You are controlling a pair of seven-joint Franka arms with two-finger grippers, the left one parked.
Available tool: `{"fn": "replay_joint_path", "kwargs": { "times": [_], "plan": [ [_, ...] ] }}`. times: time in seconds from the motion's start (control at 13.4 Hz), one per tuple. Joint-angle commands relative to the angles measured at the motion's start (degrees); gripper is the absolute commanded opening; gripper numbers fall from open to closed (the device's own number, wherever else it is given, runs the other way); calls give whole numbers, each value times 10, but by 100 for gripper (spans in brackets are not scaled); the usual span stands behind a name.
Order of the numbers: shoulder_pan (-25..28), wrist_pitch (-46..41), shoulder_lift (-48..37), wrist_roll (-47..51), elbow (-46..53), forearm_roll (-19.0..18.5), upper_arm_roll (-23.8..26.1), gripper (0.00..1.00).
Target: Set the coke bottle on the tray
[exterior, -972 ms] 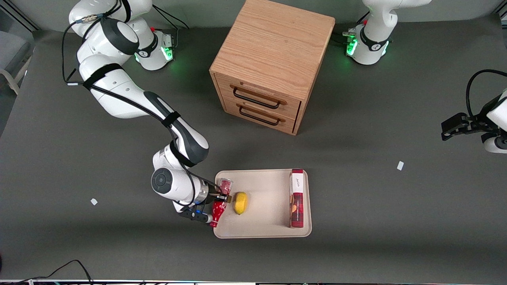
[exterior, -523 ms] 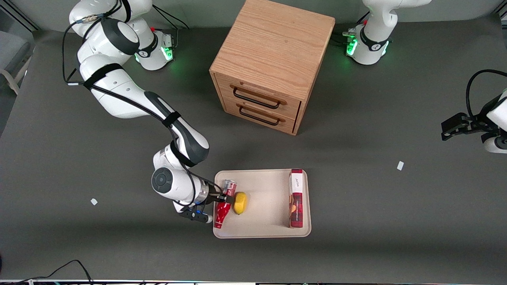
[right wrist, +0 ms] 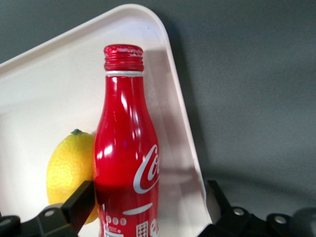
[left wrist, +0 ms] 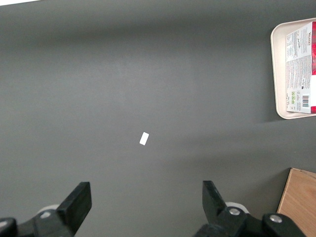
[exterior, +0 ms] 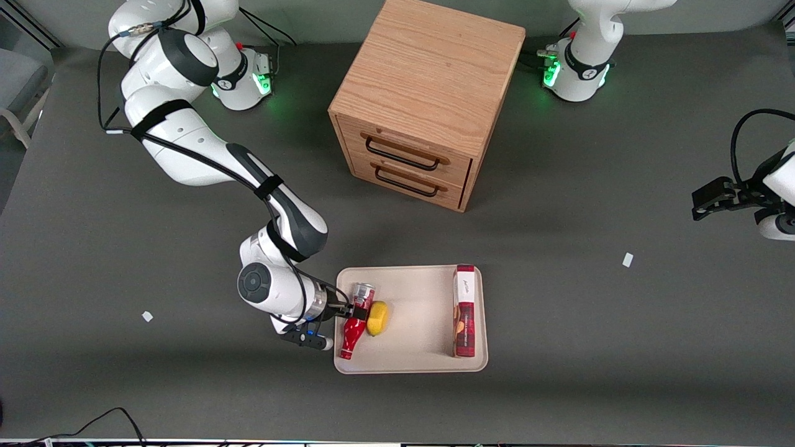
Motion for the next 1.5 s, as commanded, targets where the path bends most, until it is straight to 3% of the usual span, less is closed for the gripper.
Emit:
{"fn": "replay_joint_path", "kwargs": {
  "times": [0.0,0.67,0.82,1.05,1.42],
  "plan": [
    [-7,-54,-50,13,-3,-14,2,100],
    [-65,-518,-394,-1,7,-1,-14,100],
    [-73,-590,-464,-53,3,43,-60,100],
    [-76,-632,-586,-143,-75,121,-172,100],
    [-76,-535,-762,-161,-314,128,-206,100]
  ]
}}
